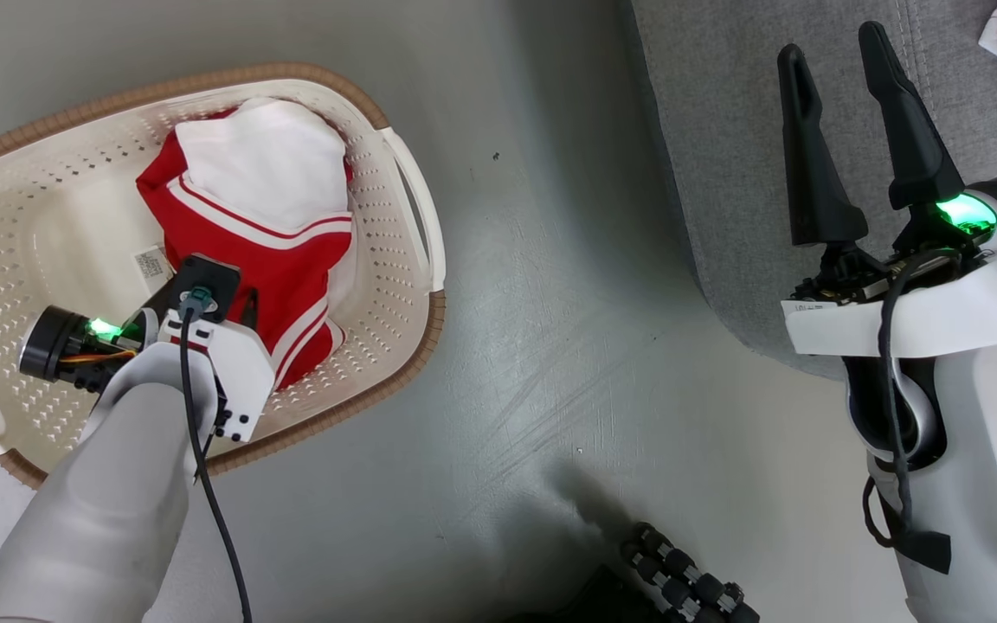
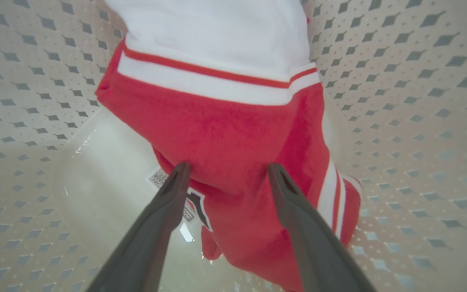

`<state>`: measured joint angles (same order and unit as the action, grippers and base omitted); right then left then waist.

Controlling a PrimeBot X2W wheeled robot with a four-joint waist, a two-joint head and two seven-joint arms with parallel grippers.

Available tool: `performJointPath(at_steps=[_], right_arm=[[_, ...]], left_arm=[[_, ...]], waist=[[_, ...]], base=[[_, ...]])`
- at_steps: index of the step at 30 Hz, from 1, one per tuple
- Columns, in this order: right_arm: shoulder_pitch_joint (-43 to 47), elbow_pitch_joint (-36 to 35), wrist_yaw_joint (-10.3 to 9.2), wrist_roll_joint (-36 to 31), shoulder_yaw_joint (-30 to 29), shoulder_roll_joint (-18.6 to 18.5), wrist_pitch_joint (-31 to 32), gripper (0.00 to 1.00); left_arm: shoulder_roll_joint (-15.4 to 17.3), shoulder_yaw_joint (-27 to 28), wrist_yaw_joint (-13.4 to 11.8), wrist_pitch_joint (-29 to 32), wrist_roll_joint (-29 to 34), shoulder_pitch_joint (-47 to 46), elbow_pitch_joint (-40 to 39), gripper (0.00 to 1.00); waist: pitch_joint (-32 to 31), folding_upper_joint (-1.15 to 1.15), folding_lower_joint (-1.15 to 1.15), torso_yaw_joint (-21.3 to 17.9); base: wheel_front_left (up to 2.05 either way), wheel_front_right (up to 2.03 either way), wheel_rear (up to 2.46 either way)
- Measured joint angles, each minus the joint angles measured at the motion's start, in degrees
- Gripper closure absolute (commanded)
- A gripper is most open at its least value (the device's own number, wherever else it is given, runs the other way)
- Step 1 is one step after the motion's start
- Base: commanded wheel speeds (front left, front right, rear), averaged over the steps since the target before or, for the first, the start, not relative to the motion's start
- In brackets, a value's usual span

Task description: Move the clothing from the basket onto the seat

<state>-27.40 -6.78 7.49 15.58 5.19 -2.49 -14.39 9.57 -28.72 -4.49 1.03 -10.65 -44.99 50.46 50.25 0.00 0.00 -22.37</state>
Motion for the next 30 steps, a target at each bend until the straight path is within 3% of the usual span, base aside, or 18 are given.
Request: performJointPath(at_steps=[5, 12, 16, 17, 19, 20, 23, 30], right_arm=[[-0.26, -0.04, 0.0, 0.04, 0.07, 0.0, 0.0, 0.0], [-1.31, -0.09, 0.01, 0.07, 0.01, 0.0, 0.0, 0.0], [-1.33, -0.08, 0.0, 0.07, 0.04, 0.0, 0.0, 0.0], [-1.35, -0.05, 0.0, 0.07, 0.09, 0.0, 0.0, 0.0], [-1.37, -0.03, 0.0, 0.09, 0.15, 0.0, 0.0, 0.0], [-1.37, -0.02, 0.0, 0.09, 0.18, 0.0, 0.0, 0.0], [-1.38, 0.04, 0.0, 0.09, 0.19, 0.0, 0.0, 0.0], [-2.25, 0.37, 0.01, 0.62, -0.33, 0.0, 0.0, 0.0]], left_arm=[[-0.03, 0.45, -0.77, 0.02, -0.04, -1.13, 1.37, 0.0], [-0.29, 1.54, -3.74, 1.0, -0.24, -2.61, 4.16, 0.0], [-1.58, 2.08, -3.42, 1.01, -1.4, -2.68, 4.99, 0.0], [-2.11, 2.1, -3.26, 1.0, -1.63, -2.68, 5.12, 0.09], [-3.02, 2.13, -1.97, 0.99, -2.22, -2.68, 5.26, 0.55], [-3.52, 2.3, -1.57, 0.88, -2.92, -2.68, 5.28, 0.61], [-4.52, 2.25, -0.09, -0.13, -3.99, -2.75, 5.19, 1.0], [-4.91, 0.9, 2.71, -2.7, -3.94, -4.3, 4.33, 1.0]], waist=[[1.06, 0.0, 0.0, -0.26], [1.82, 0.0, 0.0, 0.01], [1.8, 0.0, 0.0, 0.31], [1.79, 0.0, 0.0, 0.37], [1.74, 0.0, 0.0, 0.47], [1.71, 0.0, 0.0, 0.5], [1.59, 0.0, 0.0, 0.58], [0.9, 0.0, 0.0, 0.84]], base=[[0.0, 0.0, 0.0], [0.0, 0.0, 0.0], [0.0, 0.0, 0.0], [0.0, 0.0, 0.0], [0.0, 0.0, 0.0], [0.0, 0.0, 0.0], [0.0, 0.0, 0.0], [0.0, 0.0, 0.0]])
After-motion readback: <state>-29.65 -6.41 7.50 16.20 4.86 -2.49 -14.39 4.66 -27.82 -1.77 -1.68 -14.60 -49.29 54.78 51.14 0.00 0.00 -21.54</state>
